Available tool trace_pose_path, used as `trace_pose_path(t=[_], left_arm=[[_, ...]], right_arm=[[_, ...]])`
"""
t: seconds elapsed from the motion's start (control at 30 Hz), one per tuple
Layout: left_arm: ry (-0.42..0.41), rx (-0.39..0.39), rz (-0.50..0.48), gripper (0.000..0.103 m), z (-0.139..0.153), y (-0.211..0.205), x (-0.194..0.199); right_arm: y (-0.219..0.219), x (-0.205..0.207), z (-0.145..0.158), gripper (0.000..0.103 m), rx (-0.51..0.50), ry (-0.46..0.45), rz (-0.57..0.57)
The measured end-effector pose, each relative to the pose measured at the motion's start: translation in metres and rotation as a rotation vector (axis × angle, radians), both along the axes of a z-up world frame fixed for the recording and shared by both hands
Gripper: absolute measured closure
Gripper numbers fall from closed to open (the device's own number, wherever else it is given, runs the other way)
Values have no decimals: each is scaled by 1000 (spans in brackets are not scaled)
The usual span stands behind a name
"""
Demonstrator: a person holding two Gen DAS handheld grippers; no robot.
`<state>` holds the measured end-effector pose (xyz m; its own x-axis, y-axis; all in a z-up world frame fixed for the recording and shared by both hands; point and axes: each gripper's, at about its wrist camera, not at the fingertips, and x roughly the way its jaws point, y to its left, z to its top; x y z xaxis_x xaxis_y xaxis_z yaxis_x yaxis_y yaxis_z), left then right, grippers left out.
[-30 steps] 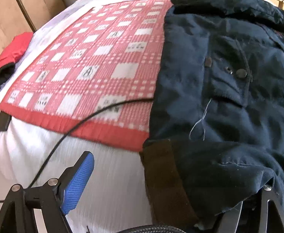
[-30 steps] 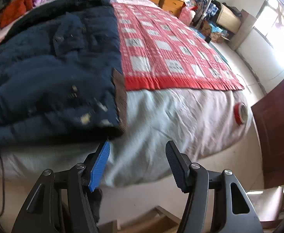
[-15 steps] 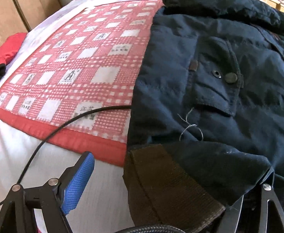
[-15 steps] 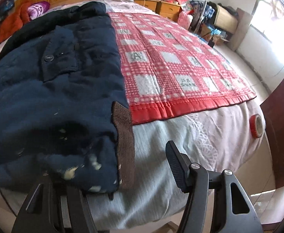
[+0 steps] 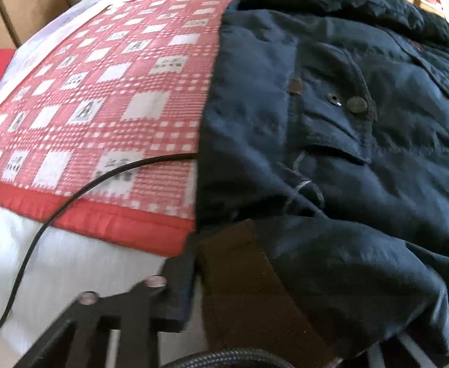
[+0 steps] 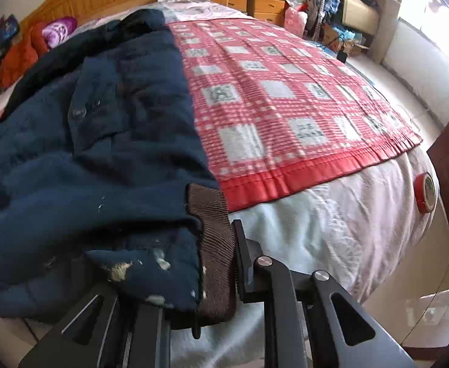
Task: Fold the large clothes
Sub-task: 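Grasp the brown ribbed cuff edge with the left gripper, then grasp the brown ribbed band with the right gripper beside the left gripper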
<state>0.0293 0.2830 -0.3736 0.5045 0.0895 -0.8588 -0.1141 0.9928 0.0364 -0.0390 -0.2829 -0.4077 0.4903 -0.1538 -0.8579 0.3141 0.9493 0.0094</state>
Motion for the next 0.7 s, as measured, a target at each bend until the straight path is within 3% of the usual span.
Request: trace_pose_path(t=[0.37,0.57,0.7], left_arm=[[-33,5,-79,87,61,11,-23],[-19,29,-131,88,67,9,-19],[-70,6,-139,88,87,6,-17]], right_arm=[[8,-3,61,88,-3,-14,29],[14,1,82,88,-23,3,60],[21,3,91,88,-37,-3,73]])
